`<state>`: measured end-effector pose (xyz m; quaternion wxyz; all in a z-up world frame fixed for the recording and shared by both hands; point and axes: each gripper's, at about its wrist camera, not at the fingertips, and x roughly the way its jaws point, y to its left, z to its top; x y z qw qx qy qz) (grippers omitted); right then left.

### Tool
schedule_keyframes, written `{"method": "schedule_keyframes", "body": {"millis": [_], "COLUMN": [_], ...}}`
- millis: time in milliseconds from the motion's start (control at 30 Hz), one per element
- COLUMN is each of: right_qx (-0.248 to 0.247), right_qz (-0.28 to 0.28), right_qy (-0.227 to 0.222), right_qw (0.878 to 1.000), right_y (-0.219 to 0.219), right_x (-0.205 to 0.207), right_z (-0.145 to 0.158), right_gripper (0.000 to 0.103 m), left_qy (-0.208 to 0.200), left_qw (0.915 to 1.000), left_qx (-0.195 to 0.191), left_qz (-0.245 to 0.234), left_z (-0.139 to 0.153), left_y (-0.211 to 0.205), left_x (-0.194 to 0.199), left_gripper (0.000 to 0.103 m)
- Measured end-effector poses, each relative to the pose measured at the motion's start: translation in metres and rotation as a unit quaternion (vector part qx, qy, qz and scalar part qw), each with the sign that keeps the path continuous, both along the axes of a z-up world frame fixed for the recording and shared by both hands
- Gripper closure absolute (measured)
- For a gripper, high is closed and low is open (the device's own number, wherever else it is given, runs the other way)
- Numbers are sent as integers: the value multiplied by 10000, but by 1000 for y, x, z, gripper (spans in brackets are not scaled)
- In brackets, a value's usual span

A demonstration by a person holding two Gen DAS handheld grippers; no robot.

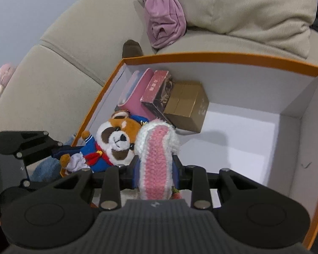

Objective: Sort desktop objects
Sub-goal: 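Lower both plushes into the shoebox and open both grippers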

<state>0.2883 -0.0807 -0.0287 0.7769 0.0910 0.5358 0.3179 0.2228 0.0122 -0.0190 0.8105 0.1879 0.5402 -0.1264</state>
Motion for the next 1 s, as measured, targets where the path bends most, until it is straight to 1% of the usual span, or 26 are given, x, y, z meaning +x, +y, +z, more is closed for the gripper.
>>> {"method": "schedule_keyframes", "body": {"millis": [33,67,167,200,233,267,367,500,600,667,733,767,800,867,967,1000], "right_qx": [-59,-78,-75,-58,-73,-90,-83,-41,-137,-231,-321,-357,-407,-518,-671,-731], "right_qz": [-3,-12,-41,-65,-89,-125,-190,-158,-216,-156,-96,-64,-24,19,21,21], "right_qy": [87,159,359,394,394,410,508,586,530,415,285,226,177,44,-215,-307], "right_qw": [9999,9998,9993,9992,9992,9990,9985,9981,9983,9988,9990,9991,9990,9986,9975,9968], "right_y": [2,4,10,12,14,15,19,26,32,36,39,39,41,42,44,45], "right_x": [2,4,8,9,10,11,16,21,21,19,16,15,13,9,3,0], "right_z": [-4,-8,-20,-23,-24,-25,-28,-33,-34,-32,-30,-29,-28,-27,-23,-20], "right_gripper": [71,71,71,71,71,71,71,70,70,70,70,67,63,60,59,56], "left_qy": [10,26,-85,-130,-167,-189,-176,-95,-48,4,61,44,20,-41,-278,-392], "left_qw": [9998,9995,9979,9973,9966,9961,9959,9968,9963,9962,9953,9947,9941,9926,9895,9878], "left_qx": [-184,-328,-632,-707,-792,-844,-883,-769,-801,-784,-860,-913,-965,-1066,-1280,-1377], "left_qz": [17,32,107,123,152,164,127,192,309,370,449,470,497,589,616,616], "left_z": [3,4,13,17,20,23,24,10,2,-3,-6,-6,-5,-2,9,14], "left_y": [4,7,17,19,22,24,26,25,27,28,31,33,34,36,38,39], "left_x": [0,1,-3,-6,-8,-9,-13,-10,-7,-3,-2,-2,-3,-5,-15,-21], "left_gripper": [48,46,48,51,62,66,73,78,79,79,79,79,79,79,79,79]}}
